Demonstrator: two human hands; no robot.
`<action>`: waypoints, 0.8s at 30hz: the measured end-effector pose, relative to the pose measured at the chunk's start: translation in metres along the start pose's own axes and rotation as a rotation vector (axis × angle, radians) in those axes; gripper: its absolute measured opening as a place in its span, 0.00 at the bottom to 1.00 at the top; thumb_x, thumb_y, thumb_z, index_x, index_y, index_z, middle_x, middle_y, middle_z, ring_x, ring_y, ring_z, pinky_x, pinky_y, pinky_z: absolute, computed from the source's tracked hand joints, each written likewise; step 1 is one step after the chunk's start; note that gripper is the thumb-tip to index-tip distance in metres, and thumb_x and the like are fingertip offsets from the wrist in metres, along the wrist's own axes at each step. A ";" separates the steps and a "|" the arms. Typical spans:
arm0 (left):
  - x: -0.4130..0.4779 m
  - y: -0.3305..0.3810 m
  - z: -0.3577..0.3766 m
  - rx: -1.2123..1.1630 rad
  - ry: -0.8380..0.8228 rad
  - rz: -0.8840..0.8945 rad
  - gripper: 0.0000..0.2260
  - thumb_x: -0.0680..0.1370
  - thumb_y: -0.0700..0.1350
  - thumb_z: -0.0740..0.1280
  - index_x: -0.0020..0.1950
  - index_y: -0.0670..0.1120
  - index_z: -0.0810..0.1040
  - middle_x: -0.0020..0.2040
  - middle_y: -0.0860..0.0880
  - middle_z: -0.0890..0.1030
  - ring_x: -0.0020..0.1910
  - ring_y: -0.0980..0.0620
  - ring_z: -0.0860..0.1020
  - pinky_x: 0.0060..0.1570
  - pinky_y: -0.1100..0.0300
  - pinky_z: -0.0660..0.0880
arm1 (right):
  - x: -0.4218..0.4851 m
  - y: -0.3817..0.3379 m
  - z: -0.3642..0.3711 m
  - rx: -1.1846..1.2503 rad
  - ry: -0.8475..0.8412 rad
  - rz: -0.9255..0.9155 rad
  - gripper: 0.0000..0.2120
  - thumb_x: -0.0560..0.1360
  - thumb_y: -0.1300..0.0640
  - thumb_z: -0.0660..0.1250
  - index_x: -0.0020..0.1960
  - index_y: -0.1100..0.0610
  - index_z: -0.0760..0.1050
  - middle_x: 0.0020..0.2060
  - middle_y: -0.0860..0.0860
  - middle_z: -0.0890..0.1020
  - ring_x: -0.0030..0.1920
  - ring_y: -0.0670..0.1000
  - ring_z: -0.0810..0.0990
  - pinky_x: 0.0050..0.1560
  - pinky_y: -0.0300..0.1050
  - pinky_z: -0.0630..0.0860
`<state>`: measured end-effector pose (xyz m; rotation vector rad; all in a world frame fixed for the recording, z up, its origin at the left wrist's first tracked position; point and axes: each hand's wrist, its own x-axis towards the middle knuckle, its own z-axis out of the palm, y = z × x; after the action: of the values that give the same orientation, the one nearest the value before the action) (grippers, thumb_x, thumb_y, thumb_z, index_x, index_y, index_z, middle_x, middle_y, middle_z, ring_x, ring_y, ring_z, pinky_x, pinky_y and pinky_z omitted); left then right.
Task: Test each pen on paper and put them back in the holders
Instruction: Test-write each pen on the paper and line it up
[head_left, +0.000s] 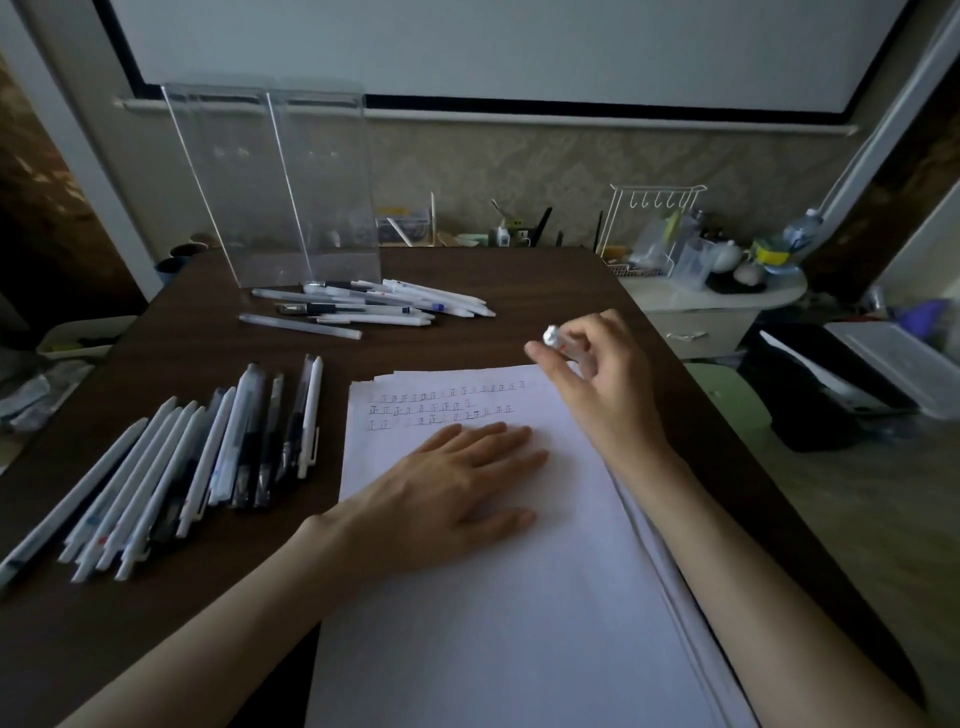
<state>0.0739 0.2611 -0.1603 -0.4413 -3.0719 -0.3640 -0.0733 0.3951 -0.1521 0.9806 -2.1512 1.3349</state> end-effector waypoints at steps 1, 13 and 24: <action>0.001 0.000 0.002 0.006 -0.018 -0.002 0.27 0.77 0.65 0.46 0.75 0.61 0.48 0.76 0.58 0.47 0.74 0.60 0.44 0.68 0.65 0.36 | 0.000 -0.002 -0.001 0.080 0.037 0.043 0.09 0.74 0.51 0.65 0.41 0.57 0.75 0.37 0.52 0.76 0.35 0.47 0.74 0.38 0.37 0.68; 0.000 -0.003 0.007 -0.031 0.005 0.008 0.27 0.77 0.65 0.46 0.76 0.60 0.50 0.77 0.56 0.49 0.75 0.57 0.45 0.68 0.62 0.37 | -0.009 -0.003 0.021 0.249 -0.265 0.394 0.12 0.73 0.56 0.71 0.34 0.55 0.71 0.24 0.46 0.76 0.27 0.42 0.73 0.31 0.37 0.69; 0.001 -0.004 0.009 -0.027 -0.008 -0.003 0.29 0.76 0.66 0.43 0.76 0.59 0.50 0.77 0.55 0.49 0.75 0.57 0.46 0.71 0.58 0.42 | -0.007 0.003 0.023 0.137 -0.249 0.351 0.17 0.74 0.64 0.65 0.31 0.55 0.61 0.19 0.47 0.71 0.25 0.51 0.73 0.30 0.43 0.68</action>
<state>0.0722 0.2593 -0.1697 -0.4405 -3.0787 -0.4054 -0.0707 0.3781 -0.1690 0.8872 -2.5387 1.6122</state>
